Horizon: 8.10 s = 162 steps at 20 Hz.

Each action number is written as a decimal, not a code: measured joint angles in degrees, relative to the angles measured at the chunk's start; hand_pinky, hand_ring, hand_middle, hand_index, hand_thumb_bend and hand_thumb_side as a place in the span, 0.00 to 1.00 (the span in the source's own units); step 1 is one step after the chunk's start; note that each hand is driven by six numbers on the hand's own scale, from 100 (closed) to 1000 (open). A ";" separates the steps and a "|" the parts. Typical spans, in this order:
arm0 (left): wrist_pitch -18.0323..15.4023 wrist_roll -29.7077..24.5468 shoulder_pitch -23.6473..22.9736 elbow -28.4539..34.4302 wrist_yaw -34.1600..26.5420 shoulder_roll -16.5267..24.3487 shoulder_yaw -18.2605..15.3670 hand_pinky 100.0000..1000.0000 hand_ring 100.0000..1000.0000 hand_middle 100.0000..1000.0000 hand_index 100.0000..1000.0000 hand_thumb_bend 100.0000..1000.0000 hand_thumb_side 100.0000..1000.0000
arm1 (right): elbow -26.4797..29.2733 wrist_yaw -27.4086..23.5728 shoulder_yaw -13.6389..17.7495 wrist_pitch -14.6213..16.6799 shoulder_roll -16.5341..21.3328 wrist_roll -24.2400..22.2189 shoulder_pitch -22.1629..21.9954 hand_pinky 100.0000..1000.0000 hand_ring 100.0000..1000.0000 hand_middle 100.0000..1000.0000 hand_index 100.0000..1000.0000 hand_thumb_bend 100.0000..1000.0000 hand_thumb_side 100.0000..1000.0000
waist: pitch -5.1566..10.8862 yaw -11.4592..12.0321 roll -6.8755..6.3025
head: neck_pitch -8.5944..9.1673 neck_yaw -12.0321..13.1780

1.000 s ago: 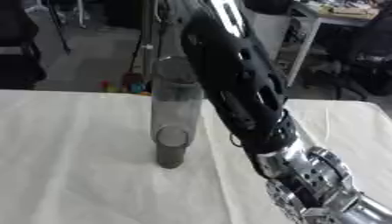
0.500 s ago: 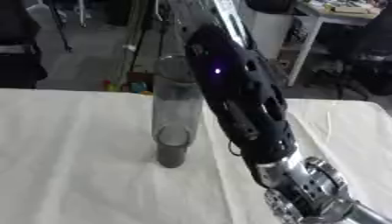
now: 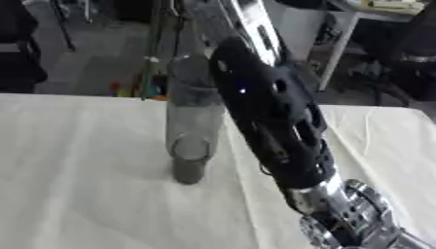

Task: Arrange flowers into the vase.

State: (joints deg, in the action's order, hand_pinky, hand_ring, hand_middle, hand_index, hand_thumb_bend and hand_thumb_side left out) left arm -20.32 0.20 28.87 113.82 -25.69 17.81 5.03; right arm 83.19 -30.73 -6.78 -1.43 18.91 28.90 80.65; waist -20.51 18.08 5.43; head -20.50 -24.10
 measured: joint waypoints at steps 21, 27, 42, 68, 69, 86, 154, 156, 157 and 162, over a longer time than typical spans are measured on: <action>0.04 -0.07 -0.03 0.00 0.77 -0.75 0.02 0.83 0.78 0.85 0.90 0.00 0.83 | 1.58 -0.92 -1.91 5.66 2.49 -7.73 -0.11 0.13 0.00 0.00 1.00 0.00 0.00 | -0.64 -0.76 -0.88 | 1.24 -0.41; 0.02 -0.08 -0.03 0.00 1.03 -0.75 0.02 0.84 0.78 0.85 0.90 0.00 0.83 | 1.54 -0.59 -3.40 6.87 4.28 -11.47 -1.09 0.14 0.00 0.00 1.00 0.00 0.00 | -0.80 -1.42 -0.93 | 1.57 -0.65; -0.24 -0.54 -0.13 0.00 1.34 -0.76 0.36 0.84 0.78 0.85 0.90 0.00 0.83 | -2.22 -0.56 -3.78 7.96 6.34 -13.28 1.04 0.14 0.00 0.00 1.00 0.00 0.00 | -1.12 -1.72 -1.53 | 2.03 -1.82; -0.59 -0.91 -0.35 0.00 1.64 -0.74 0.67 0.84 0.78 0.85 0.91 0.00 0.83 | -7.73 2.92 -3.22 12.62 13.86 -19.15 0.08 0.16 0.00 0.00 1.00 0.00 0.00 | -1.56 -2.35 -1.81 | 3.91 -4.81; -0.61 -0.89 -0.36 0.00 1.66 -0.74 0.67 0.84 0.78 0.85 0.91 0.00 0.83 | -7.76 2.95 -3.33 12.60 14.06 -19.41 -0.06 0.16 0.00 0.00 1.00 0.00 0.00 | -1.63 -2.43 -1.83 | 3.90 -4.64; -0.73 -0.78 -0.56 0.00 2.23 -0.75 0.68 0.84 0.78 0.86 0.91 0.00 0.83 | -7.13 5.25 -5.64 12.93 16.17 -24.35 -3.06 0.20 0.00 0.00 1.00 0.00 0.00 | -2.38 -2.94 -2.24 | 3.49 -2.99; 0.18 -0.17 -0.95 0.00 2.51 -1.18 0.60 0.85 0.79 0.86 0.91 0.00 0.83 | -1.98 37.83 -9.09 3.33 21.48 -69.66 -8.43 0.96 0.91 0.79 1.00 0.43 0.78 | -1.49 -6.43 -1.93 | 0.88 2.86; 0.18 -0.16 -1.13 0.00 2.48 -1.16 0.49 0.85 0.79 0.86 0.91 0.00 0.83 | -1.97 38.85 -9.01 2.75 21.94 -72.28 -9.07 0.95 0.92 0.80 1.00 0.41 0.76 | -1.29 -6.77 -2.24 | 0.88 2.86; 0.16 -0.14 -1.14 0.00 2.43 -1.16 0.41 0.85 0.79 0.86 0.91 0.00 0.83 | -1.95 39.36 -8.88 2.49 22.29 -73.53 -9.33 0.95 0.92 0.80 1.00 0.41 0.76 | -1.15 -6.98 -2.43 | 0.88 2.86; 0.13 -0.09 -1.33 0.00 2.09 -1.13 0.28 0.84 0.79 0.86 0.91 0.00 0.83 | -0.87 40.96 -8.04 1.75 23.70 -77.43 -10.52 0.94 0.93 0.81 1.00 0.39 0.78 | -0.79 -7.84 -2.76 | 0.88 2.88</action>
State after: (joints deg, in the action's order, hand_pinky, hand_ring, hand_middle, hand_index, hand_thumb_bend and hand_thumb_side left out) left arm -20.18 0.11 27.54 113.82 -23.60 16.68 5.31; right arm 82.32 10.23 -14.82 0.31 42.61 -48.54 70.12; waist -21.30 10.24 2.67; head -19.63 -21.22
